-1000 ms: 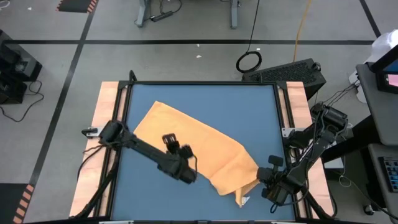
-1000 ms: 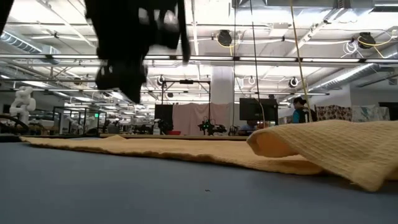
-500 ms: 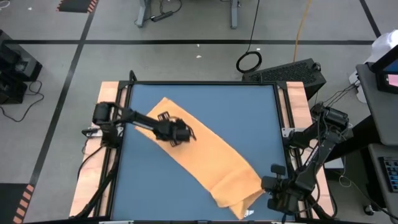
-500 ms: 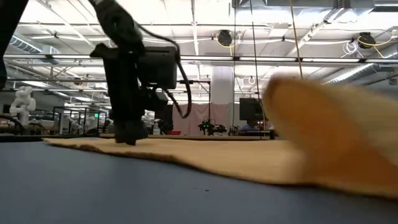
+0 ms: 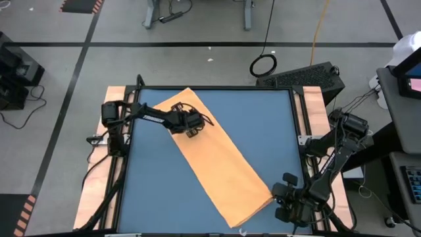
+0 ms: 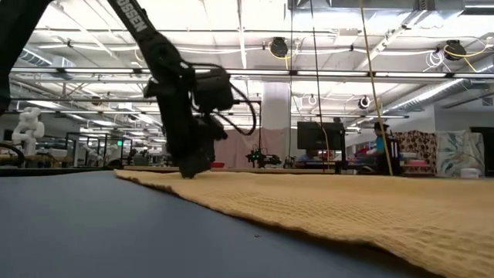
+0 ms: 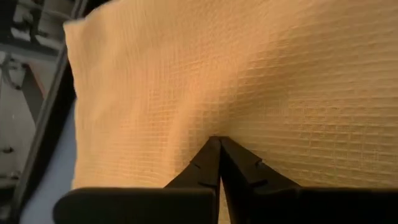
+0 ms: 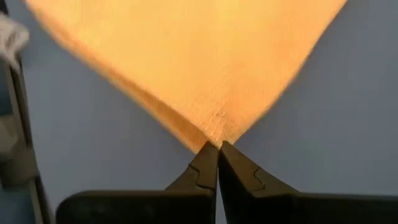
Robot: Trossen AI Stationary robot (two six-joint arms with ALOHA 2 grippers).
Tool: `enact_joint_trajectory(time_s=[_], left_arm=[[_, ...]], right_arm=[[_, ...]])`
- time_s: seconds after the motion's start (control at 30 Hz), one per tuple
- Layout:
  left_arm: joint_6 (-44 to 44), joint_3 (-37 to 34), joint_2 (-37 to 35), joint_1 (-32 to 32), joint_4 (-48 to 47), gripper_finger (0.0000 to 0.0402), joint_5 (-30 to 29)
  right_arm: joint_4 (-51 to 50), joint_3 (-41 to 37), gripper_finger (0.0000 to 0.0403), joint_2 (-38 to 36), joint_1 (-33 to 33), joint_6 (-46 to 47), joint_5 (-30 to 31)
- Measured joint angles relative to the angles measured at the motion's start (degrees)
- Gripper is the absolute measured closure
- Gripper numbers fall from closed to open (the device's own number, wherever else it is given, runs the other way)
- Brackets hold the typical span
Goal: Roll towel into tight, uniform cylinder
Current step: Fold the orange microfiber cloth
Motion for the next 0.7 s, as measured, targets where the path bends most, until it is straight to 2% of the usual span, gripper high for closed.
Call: enact_joint_trajectory(time_s=[0.1,0.17,0.23,0.33,0.4,0.43,0.57,0.7], left_arm=[[1.4,1.8,-2.7,-0.2,-0.6,0.0389,0.7],[0.4,2.4,-5.6,-0.8,-2.1,0.0389,3.5],[-1.8,2.6,-9.0,-2.0,-3.1,0.0389,9.4],[-4.7,2.7,-13.8,-5.6,-2.4,0.0389,22.0],[-4.6,2.4,-15.5,-10.3,0.3,0.0389,28.8],[-4.4,2.2,-15.9,-13.4,1.7,0.0389,30.2],[-1.6,2.0,-15.2,-26.9,10.9,0.0388,31.1],[1.9,2.2,-12.2,-38.1,22.8,0.0364,24.4]], right_arm=[[1.1,0.0,0.0402,0.0,-1.9,-0.3,2.7],[2.2,0.0,0.0402,0.0,-3.1,-1.4,3.1],[3.3,0.0,0.0402,0.0,-3.8,-2.4,2.6],[3.3,0.0,0.0402,0.0,-4.1,-3.2,0.8],[1.6,0.0,0.0401,0.0,-4.1,-2.6,-0.2],[0.7,0.0,0.0397,0.0,-4.1,-1.9,-0.9],[-1.5,0.0,0.0363,0.0,-3.8,-0.4,-3.7],[-1.9,0.0,0.0314,-0.1,-3.9,0.0,-5.7]])
